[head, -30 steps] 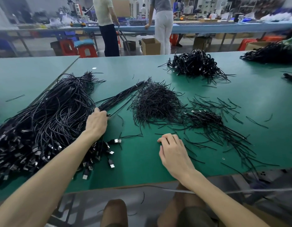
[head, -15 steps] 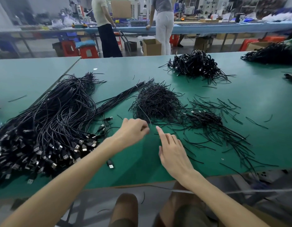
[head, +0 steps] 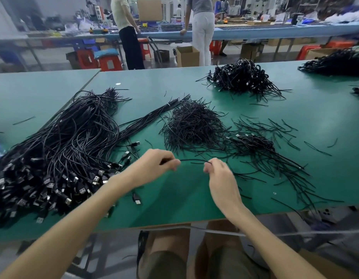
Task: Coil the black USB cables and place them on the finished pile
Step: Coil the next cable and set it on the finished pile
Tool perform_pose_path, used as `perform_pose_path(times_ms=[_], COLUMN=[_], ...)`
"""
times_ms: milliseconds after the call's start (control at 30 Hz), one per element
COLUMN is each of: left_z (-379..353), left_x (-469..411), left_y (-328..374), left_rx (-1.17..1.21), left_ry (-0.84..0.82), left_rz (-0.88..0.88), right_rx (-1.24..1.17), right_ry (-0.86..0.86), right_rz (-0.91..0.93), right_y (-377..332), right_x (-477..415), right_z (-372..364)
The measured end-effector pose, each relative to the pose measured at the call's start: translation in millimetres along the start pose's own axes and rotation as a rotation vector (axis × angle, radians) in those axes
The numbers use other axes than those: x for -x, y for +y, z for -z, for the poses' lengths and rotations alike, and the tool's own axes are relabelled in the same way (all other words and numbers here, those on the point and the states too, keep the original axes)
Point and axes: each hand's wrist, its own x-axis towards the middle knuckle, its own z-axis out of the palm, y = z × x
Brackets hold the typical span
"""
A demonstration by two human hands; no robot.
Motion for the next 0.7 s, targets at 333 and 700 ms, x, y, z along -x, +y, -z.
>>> perform_pose_path(times_ms=[333,700], left_z=[43.9,32.4], left_x=[9.4,-5.7], left_y=[-41.0,-14.3], left_rx=[1.137,1.947], left_ry=[0.284,0.431], left_rz=[0.180,0.125], right_rx=[-0.340,-0.108], right_ry=[0.110,0.121], right_rz=[-0.091,0.042], right_y=[-0.8,6.1], right_x=[-5.7,-6.8], right_z=[5.4,-3.1])
